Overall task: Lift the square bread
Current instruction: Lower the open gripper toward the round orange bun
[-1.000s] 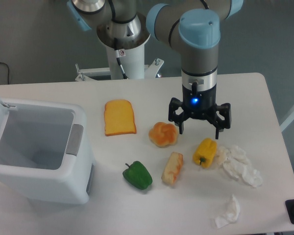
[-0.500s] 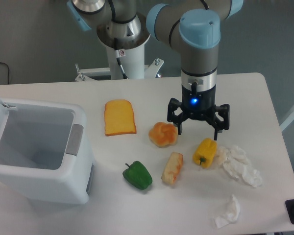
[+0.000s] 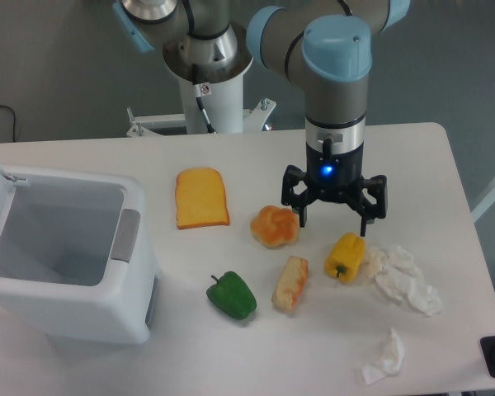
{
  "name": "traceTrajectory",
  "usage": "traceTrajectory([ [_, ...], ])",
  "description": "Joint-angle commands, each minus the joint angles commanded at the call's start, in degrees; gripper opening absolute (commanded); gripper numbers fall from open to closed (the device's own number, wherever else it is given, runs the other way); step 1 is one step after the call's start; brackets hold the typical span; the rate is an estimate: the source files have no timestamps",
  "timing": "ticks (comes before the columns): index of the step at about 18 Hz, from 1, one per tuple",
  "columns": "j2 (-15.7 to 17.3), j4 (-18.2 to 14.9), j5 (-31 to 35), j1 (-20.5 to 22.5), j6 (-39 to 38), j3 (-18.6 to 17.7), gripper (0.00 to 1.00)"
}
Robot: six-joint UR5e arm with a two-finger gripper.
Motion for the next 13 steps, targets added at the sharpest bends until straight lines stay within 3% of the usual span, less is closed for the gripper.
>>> traceTrajectory([
  [13, -0.3, -0.2, -0.4, -0.1, 0.1, -0.4, 1.00],
])
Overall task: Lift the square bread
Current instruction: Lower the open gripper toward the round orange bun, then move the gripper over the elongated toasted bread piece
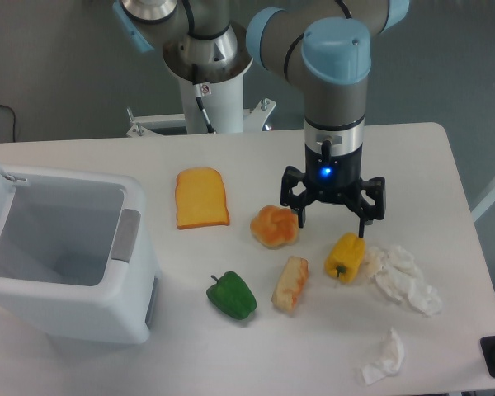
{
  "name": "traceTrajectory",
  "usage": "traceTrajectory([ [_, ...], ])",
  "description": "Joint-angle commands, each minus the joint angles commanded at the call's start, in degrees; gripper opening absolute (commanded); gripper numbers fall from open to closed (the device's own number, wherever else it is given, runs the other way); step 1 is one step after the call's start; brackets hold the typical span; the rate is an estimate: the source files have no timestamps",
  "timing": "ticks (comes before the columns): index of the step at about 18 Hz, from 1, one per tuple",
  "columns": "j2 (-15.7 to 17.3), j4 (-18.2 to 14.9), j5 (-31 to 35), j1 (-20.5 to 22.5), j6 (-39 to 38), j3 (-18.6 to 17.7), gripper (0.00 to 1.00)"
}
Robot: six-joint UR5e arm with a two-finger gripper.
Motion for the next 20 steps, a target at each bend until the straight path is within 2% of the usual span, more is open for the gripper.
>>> traceTrajectory([
  [6, -0.1, -0.7, -0.4, 0.1, -0.1, 0.1, 1.00],
  [9, -0.5, -2.7, -0.8, 0.1, -0.1, 0.0, 1.00],
  [13, -1.0, -3.3, -2.8, 0.2, -0.4, -0.1, 1.00],
  [20, -4.7, -4.0, -4.1, 0.4, 4.7, 0.4, 1.00],
])
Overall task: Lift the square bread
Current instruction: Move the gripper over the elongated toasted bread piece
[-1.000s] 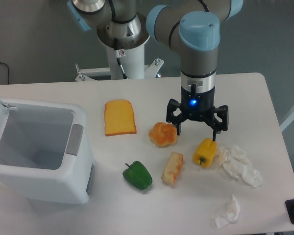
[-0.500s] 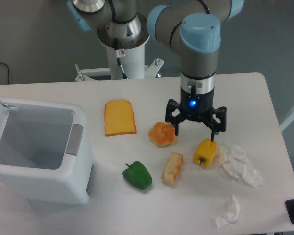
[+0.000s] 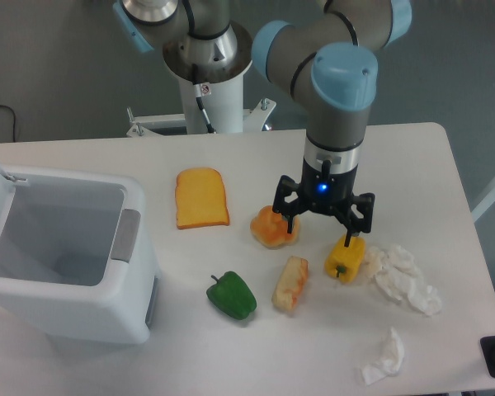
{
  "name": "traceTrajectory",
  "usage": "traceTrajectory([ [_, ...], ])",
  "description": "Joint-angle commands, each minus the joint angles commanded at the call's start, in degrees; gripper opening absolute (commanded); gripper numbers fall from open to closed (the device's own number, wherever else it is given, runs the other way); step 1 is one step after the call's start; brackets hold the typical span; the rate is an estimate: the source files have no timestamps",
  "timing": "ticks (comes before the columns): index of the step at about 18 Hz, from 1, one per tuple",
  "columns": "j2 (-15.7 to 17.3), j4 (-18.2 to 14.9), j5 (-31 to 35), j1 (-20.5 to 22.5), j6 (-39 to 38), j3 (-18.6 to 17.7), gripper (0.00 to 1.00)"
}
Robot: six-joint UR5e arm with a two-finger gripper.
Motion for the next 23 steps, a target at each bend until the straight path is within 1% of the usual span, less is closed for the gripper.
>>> traceTrajectory([
  [3, -1.1, 0.0, -0.1, 0.1, 1.6, -0.1, 1.00],
  [13, -4.2, 0.2, -0.6, 0.9, 1.9, -0.4, 1.00],
  [23, -7.3, 0.9, -0.2, 0.2, 5.0, -0.3, 1.00],
])
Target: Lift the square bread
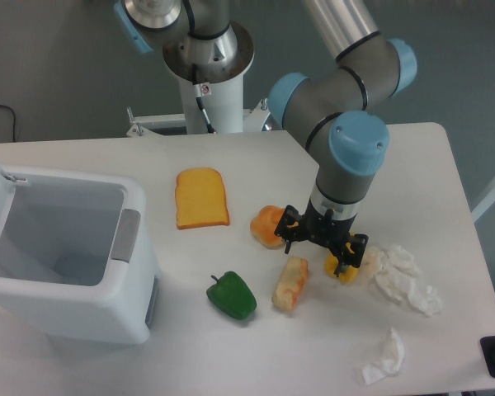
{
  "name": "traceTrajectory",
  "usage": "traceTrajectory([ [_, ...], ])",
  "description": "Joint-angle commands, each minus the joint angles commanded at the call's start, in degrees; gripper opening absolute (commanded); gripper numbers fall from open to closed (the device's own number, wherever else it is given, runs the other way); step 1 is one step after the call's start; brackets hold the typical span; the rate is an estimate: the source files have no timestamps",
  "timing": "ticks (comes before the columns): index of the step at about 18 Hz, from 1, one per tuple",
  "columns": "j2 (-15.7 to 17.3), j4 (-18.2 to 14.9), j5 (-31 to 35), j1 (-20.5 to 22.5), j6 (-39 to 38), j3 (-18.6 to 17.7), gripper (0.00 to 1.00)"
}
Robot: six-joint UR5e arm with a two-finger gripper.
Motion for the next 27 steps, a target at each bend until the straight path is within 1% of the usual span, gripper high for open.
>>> traceTrajectory([
  [5, -1.5, 0.2, 0.0, -0.1, 0.9, 0.4, 1.00],
  [8, -2.4, 0.2, 0.0, -1.1, 1.7, 0.3, 1.00],
  [11, -2.5, 0.2, 0.0, -1.2, 1.8, 0.3, 1.00],
  [14, -3.5, 0.4, 0.0, -1.5, 1.7, 0.0, 1.00],
  [21, -4.2, 1.3, 0.4, -2.0, 1.6, -0.1, 1.00],
  [24, -5.1, 2.5, 2.1, -2.3, 1.7, 0.0, 1.00],
  [27, -5.5, 2.5, 3.6, -2.9, 2.0, 0.0, 1.00],
])
